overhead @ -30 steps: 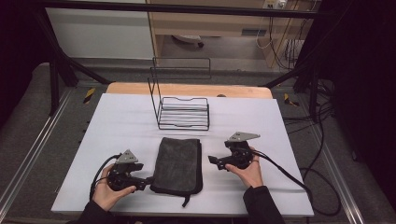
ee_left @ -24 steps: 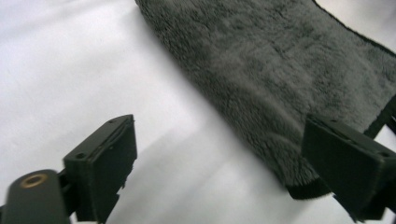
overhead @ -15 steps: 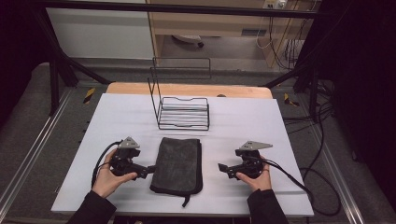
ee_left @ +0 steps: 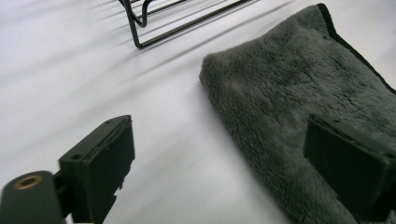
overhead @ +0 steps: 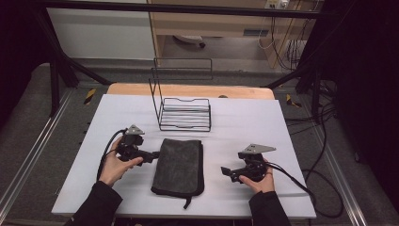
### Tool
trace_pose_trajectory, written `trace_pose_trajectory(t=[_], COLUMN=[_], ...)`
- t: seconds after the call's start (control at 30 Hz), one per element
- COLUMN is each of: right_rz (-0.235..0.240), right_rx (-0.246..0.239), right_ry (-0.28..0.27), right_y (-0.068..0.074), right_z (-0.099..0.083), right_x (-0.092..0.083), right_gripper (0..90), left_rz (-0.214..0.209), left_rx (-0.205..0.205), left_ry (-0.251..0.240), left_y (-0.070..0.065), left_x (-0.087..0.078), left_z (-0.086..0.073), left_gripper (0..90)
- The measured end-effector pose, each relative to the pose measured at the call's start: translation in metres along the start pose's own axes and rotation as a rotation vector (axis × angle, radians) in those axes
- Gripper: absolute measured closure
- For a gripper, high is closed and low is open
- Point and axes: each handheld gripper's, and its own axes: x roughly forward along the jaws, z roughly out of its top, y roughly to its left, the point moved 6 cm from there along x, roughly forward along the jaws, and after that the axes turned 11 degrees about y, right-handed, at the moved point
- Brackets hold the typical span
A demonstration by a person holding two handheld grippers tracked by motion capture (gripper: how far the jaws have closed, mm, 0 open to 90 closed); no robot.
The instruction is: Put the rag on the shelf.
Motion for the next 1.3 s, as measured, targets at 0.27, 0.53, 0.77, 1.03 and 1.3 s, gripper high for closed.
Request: trace_pose_trajectory(t=[0.27,0.53,0.77,1.03,1.3], right_rz=[0.001,-0.002,-0.005,0.004,-0.018], right_rx=[0.001,0.005,-0.001,0.036,0.044], right_ry=[0.008,0.018,0.013,-0.011,-0.028], right_y=[0.000,0.000,-0.001,-0.001,0.001], right_z=[-0.001,-0.002,-0.002,0.003,0.024], right_x=[0.003,0.004,0.004,0.005,0.011], right_gripper=[1.3,1.3,1.4,3.2,5.6], left_rz=[0.049,0.019,-0.021,-0.057,-0.084], left_rx=[-0.040,-0.113,-0.096,-0.078,-0.103], left_ry=[0.010,-0.005,0.030,0.031,0.026], left_y=[0.010,0.010,0.004,-0.002,-0.002], left_x=[0.020,0.042,0.053,0.056,0.057], left_z=[0.016,0.025,0.021,0.019,0.018], left_gripper=[16.1,34.8,52.2,69.2,74.2])
